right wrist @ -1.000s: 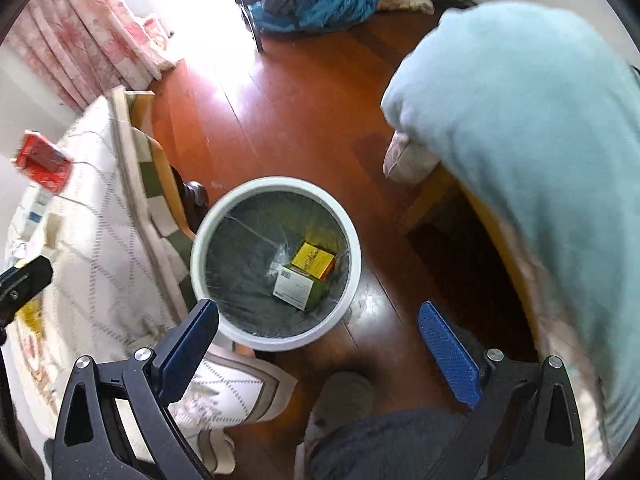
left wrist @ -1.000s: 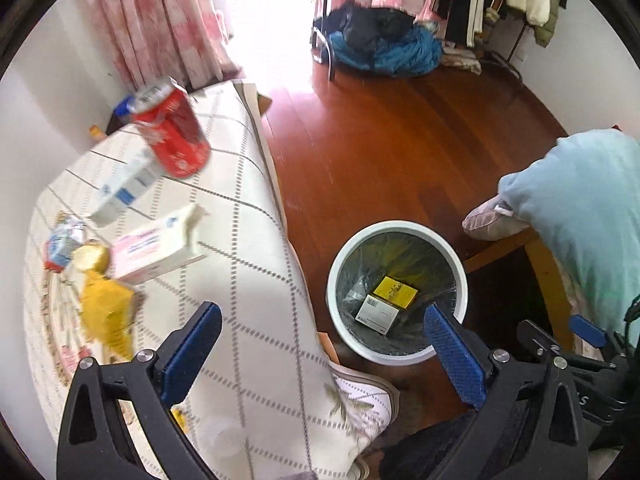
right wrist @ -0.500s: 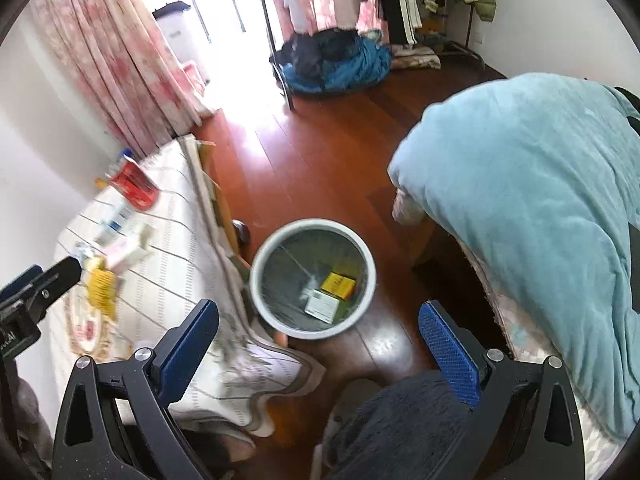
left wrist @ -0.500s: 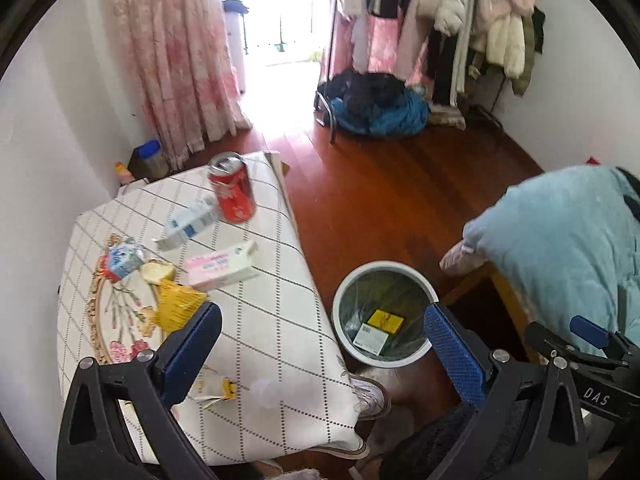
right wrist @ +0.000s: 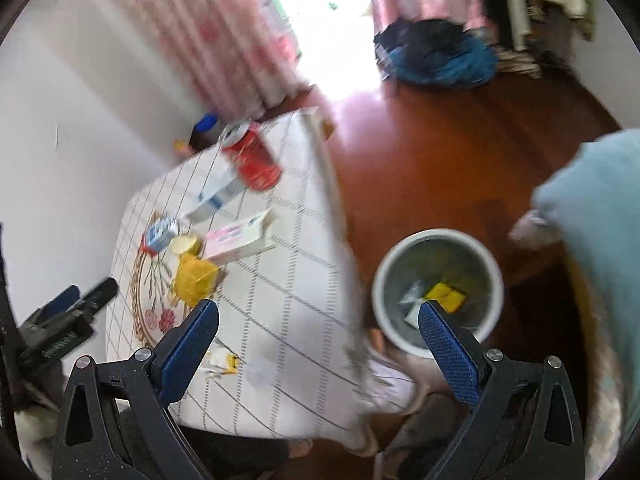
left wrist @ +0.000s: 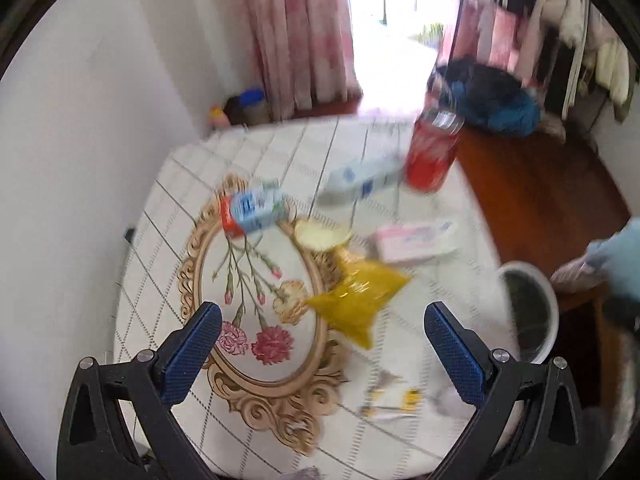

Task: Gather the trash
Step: 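Move the left tool back to the table and grasp the yellow chip bag, then grasp the pink-white box with the right tool while the left tool holds the chip bag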

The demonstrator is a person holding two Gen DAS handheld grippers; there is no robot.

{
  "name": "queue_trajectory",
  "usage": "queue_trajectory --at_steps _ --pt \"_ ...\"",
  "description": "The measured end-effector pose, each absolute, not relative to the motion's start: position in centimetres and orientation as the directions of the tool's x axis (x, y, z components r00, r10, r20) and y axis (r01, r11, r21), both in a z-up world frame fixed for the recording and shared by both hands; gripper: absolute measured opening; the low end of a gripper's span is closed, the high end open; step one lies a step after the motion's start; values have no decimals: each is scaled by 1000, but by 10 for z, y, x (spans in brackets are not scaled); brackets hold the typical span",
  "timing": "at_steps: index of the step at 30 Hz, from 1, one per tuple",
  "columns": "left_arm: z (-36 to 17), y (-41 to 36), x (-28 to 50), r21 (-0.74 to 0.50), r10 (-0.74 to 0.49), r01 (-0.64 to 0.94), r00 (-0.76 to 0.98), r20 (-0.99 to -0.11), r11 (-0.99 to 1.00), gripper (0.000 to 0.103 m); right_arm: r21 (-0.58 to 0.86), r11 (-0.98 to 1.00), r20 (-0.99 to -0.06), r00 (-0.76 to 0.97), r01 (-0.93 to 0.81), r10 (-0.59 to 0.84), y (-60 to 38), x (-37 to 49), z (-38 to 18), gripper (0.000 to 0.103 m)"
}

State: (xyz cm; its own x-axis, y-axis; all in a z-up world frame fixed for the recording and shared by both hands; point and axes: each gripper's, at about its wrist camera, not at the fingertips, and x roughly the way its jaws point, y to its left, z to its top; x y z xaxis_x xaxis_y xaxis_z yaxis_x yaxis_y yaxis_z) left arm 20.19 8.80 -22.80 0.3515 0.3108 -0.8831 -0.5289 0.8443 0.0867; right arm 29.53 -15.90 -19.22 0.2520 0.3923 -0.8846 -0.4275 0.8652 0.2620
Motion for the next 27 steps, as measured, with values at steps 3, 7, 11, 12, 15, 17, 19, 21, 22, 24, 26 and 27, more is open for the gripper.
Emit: queue_trajectory --at_steps 3,7,11,12,15,17,19,21,22,24,26,27 --pt "-268 100 218 78 239 -464 300 -923 882 103 250 852 -906 200 -460 373 -127 305 -221 66" --pt "-309 98 245 74 172 -364 244 -954 928 103 213 859 -939 145 -465 312 -102 316 -264 66" --pt "-331 97 260 84 159 -312 220 -962 946 90 224 867 -951 95 -445 295 -96 326 -292 66" --pt "-334 98 261 84 158 -318 214 -964 944 62 230 862 -952 79 -451 295 -93 330 -299 66" --pt "-333 107 252 41 142 -392 233 -962 919 50 209 835 -960 55 -510 274 -79 337 -305 67" --pt "-328 113 236 57 186 -472 231 -955 880 49 175 805 -966 59 -567 251 -65 340 -301 69" --pt "-322 121 212 43 218 -574 240 -946 818 49 114 735 -973 73 -669 217 -40 339 -294 73" --pt "-320 128 190 26 241 -661 236 -941 750 49 38 652 -980 99 -757 172 -12 337 -290 77" --pt "-320 133 179 23 258 -704 230 -938 710 49 -13 585 -984 115 -811 138 7 334 -291 78" --pt "-323 137 168 41 289 -746 206 -935 665 49 -103 449 -984 156 -888 82 43 326 -295 78" --pt "-329 142 161 48 296 -771 186 -937 635 49 -185 315 -979 204 -931 27 74 318 -304 78" --pt "-330 144 159 47 297 -780 181 -938 624 49 -221 249 -973 230 -943 5 86 314 -308 78"
